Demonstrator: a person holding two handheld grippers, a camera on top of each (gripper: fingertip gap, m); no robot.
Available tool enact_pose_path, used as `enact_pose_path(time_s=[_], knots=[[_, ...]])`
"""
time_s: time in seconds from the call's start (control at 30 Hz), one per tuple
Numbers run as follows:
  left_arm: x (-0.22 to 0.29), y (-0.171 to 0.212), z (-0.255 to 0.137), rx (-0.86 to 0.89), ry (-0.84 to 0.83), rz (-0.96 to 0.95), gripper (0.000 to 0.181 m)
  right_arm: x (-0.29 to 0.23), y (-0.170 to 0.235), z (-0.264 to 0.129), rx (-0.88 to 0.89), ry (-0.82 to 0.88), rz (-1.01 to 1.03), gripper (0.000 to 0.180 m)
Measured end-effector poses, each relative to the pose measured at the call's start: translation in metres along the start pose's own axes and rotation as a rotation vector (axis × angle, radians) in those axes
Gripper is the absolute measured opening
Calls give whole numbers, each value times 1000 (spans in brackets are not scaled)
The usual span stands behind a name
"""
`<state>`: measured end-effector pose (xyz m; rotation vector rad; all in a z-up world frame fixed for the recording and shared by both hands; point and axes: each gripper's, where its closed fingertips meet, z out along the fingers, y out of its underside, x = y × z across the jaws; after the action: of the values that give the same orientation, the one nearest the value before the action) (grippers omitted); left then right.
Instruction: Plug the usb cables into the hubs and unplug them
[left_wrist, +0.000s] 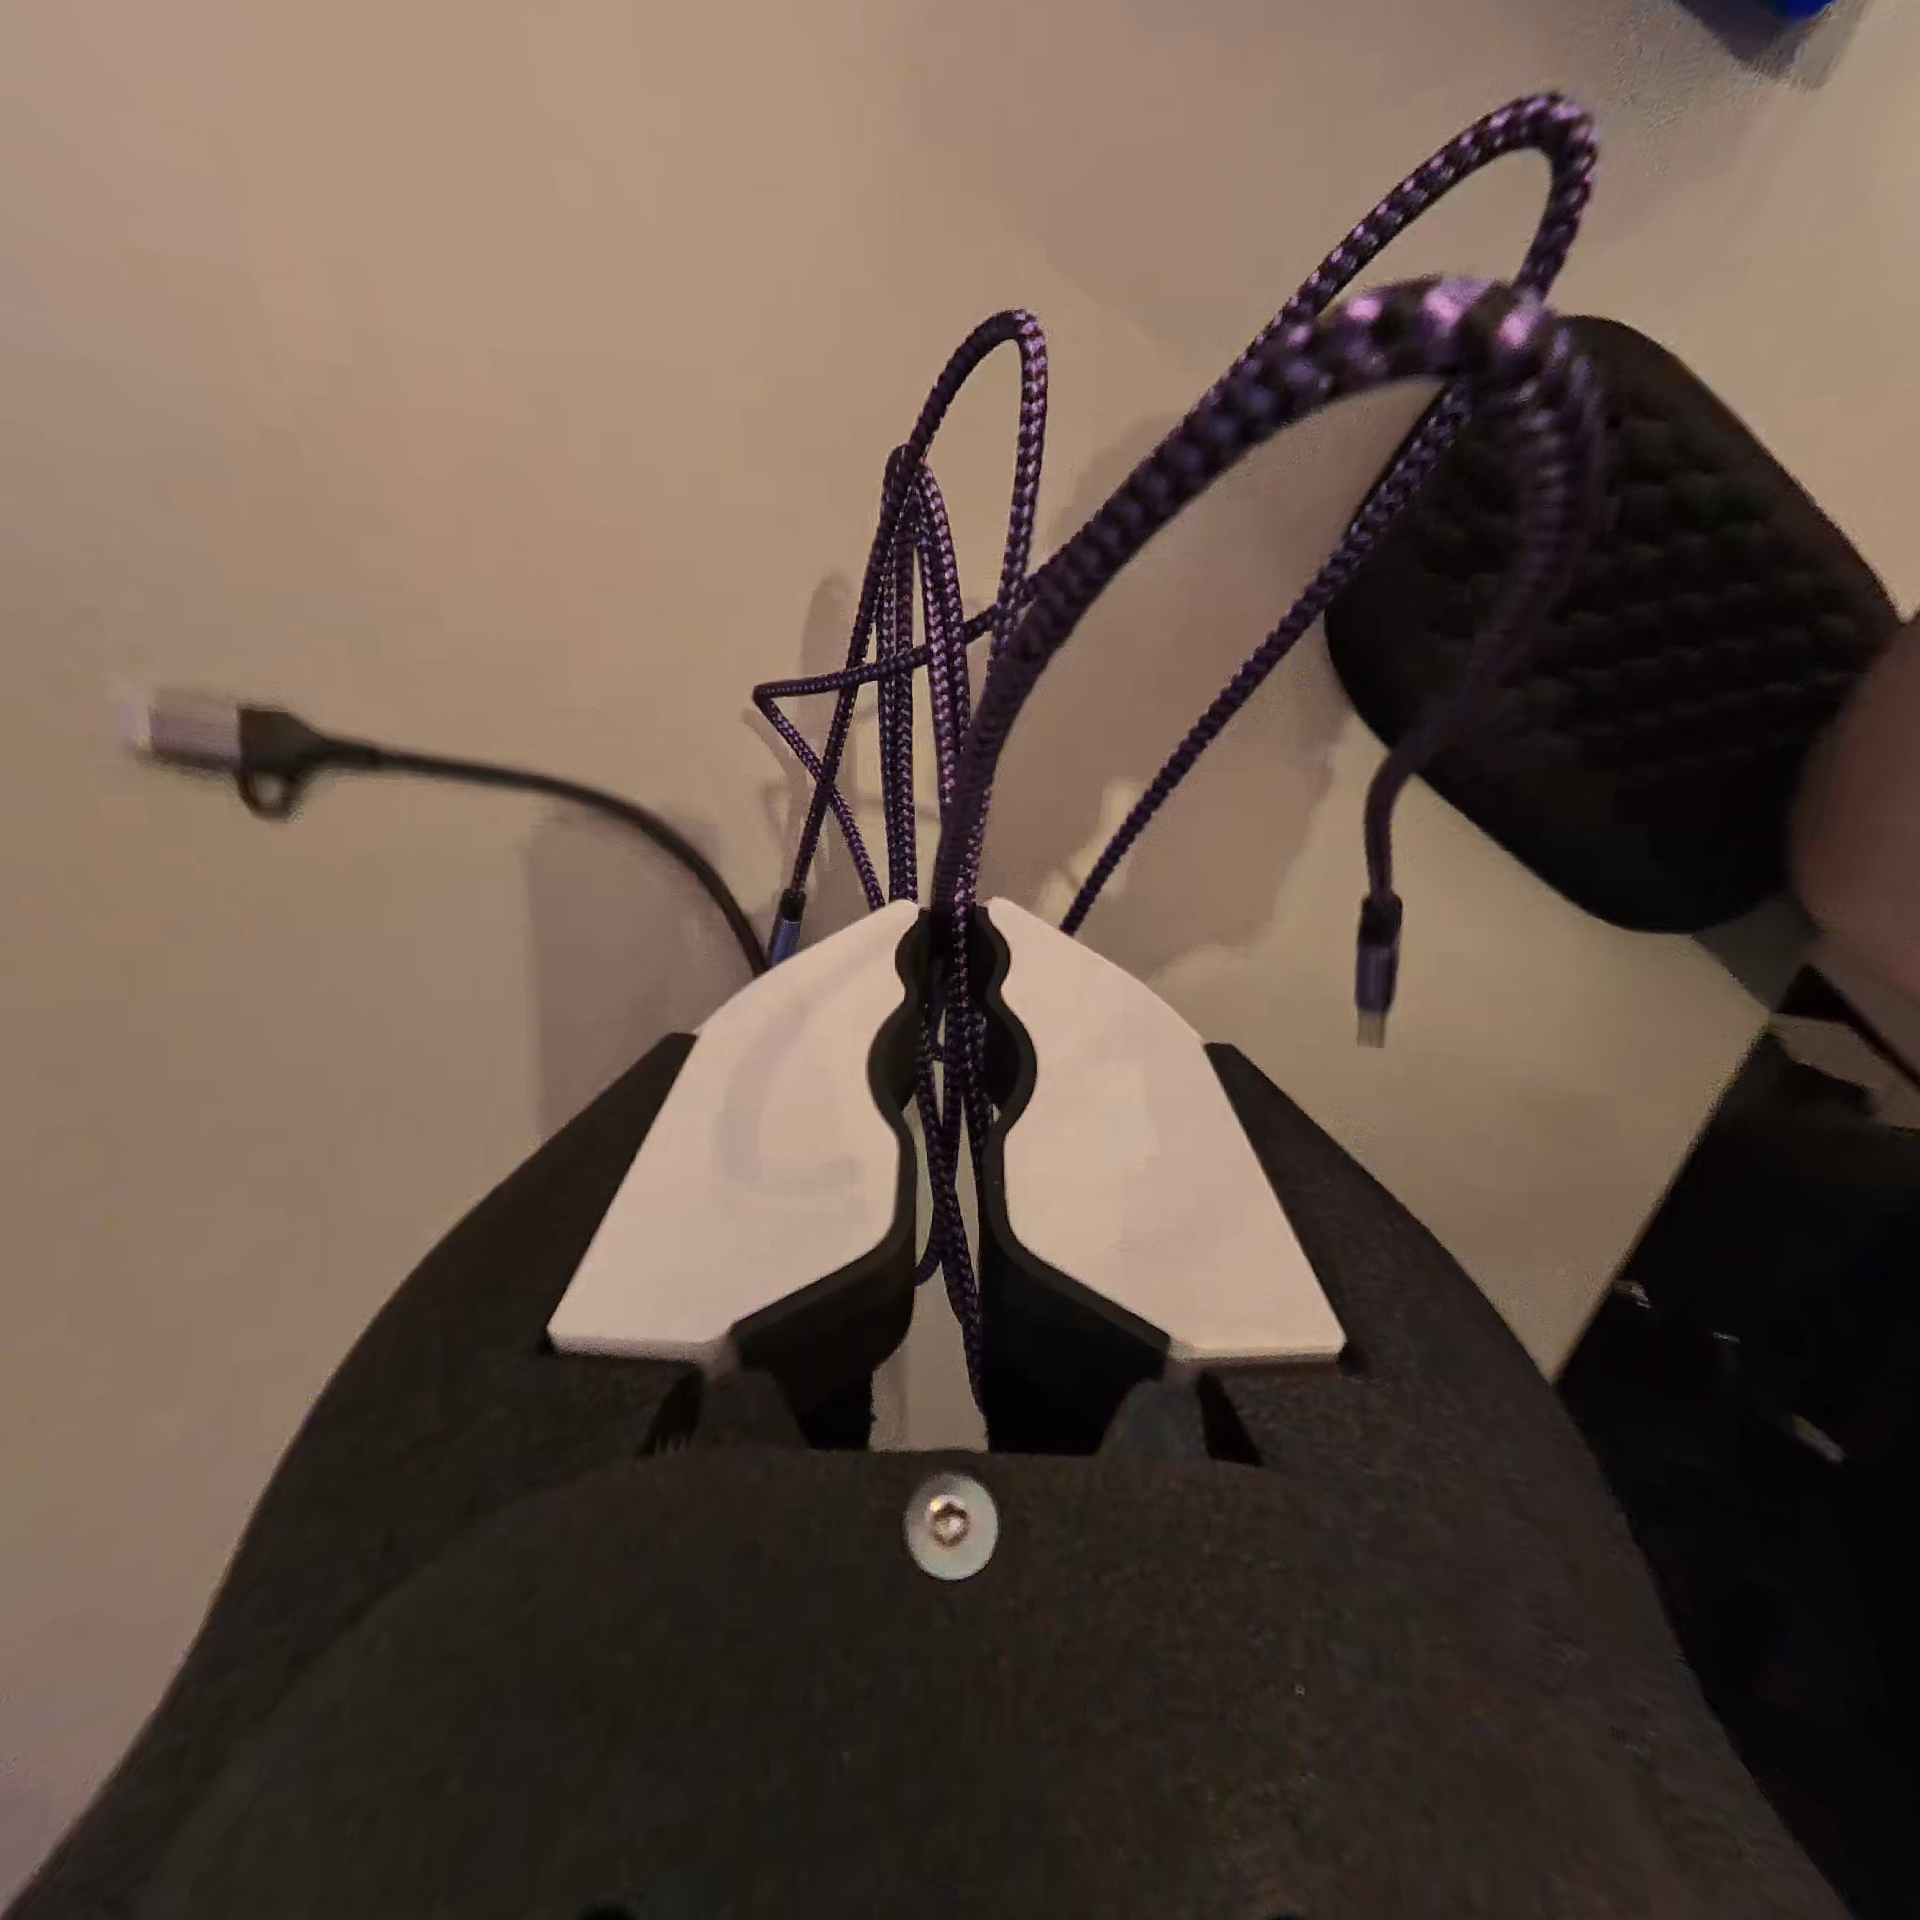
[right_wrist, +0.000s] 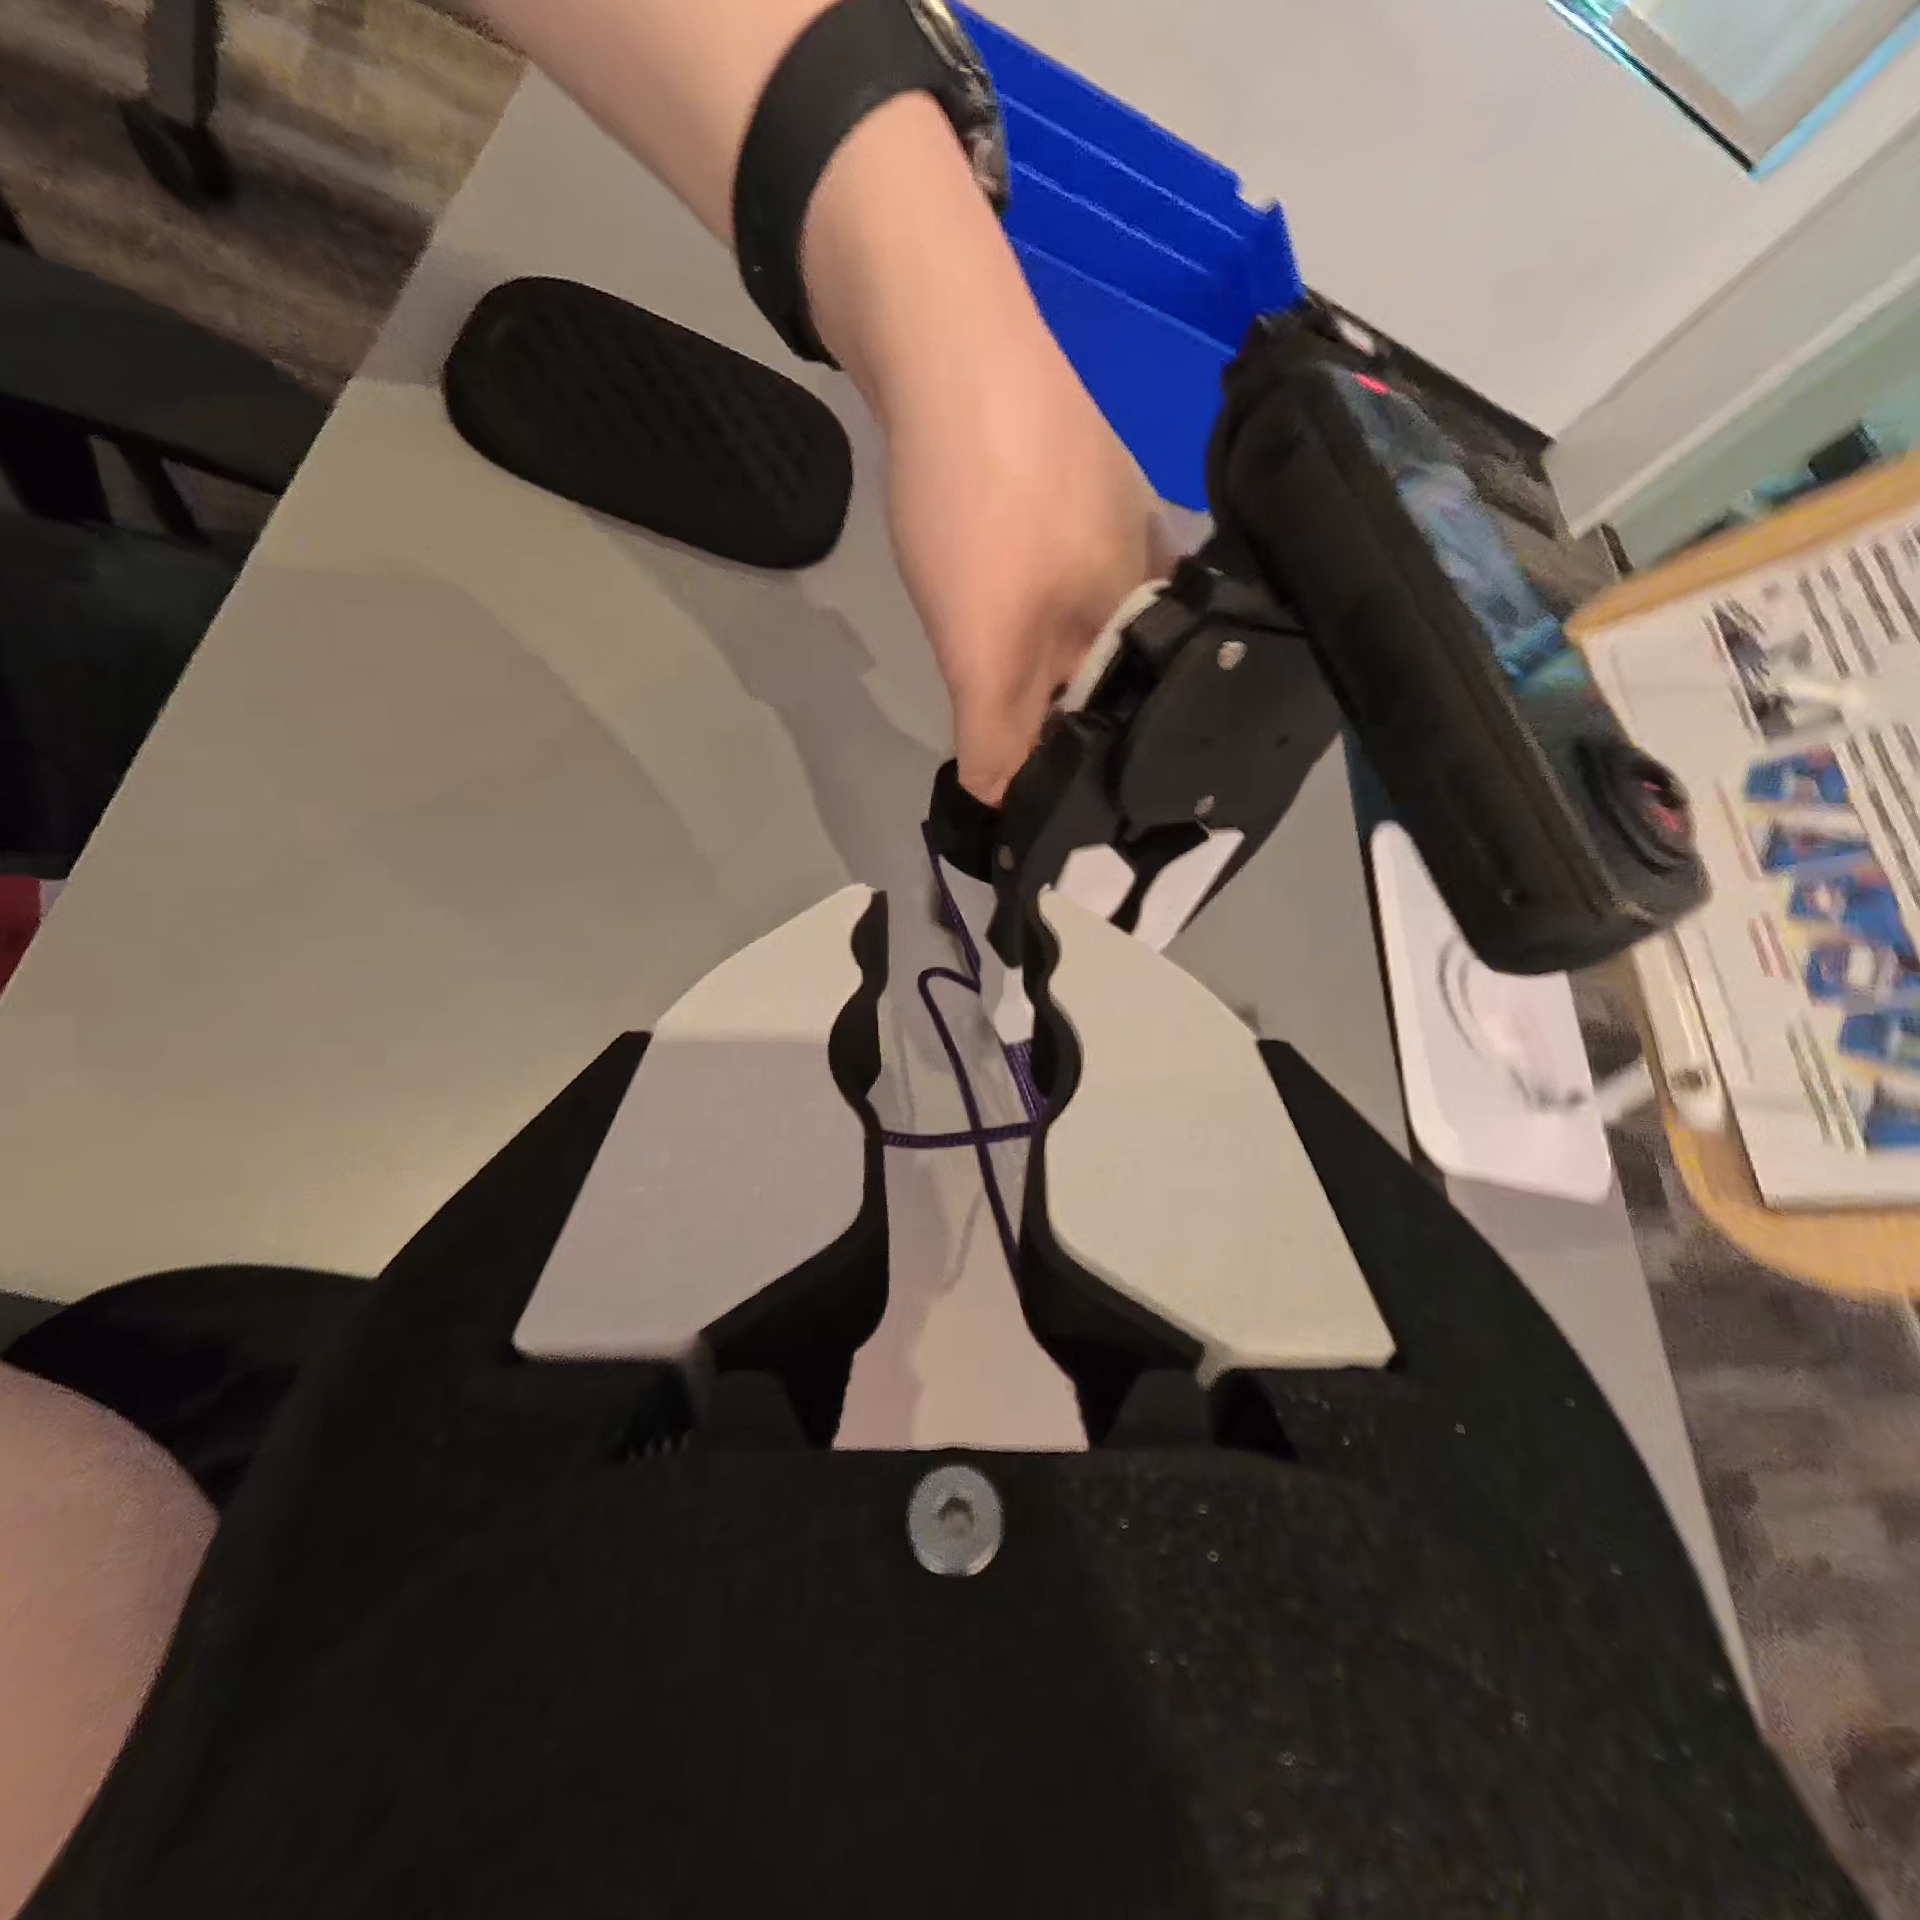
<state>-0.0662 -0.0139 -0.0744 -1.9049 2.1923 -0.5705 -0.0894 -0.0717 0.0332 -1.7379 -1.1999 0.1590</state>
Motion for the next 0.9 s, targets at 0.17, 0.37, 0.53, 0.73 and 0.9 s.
enact_pose_path(time_s=[0.17,0.37,0.53,0.73,0.9], knots=[[-5,-21,41,-126,-118,243,6,16,34,-29,-11,104,128,23],[-8,-20,85,-202,-180,499,6,12,36,-39,9,114,139,23],[-24,-19,98,-138,-200,509,18,5,29,-33,-7,79,114,23],[-30,-16,72,85,-81,328,59,-23,39,-13,-141,-130,130,18],[-43,-4,17,326,-88,205,56,-47,99,25,-303,-246,112,19]])
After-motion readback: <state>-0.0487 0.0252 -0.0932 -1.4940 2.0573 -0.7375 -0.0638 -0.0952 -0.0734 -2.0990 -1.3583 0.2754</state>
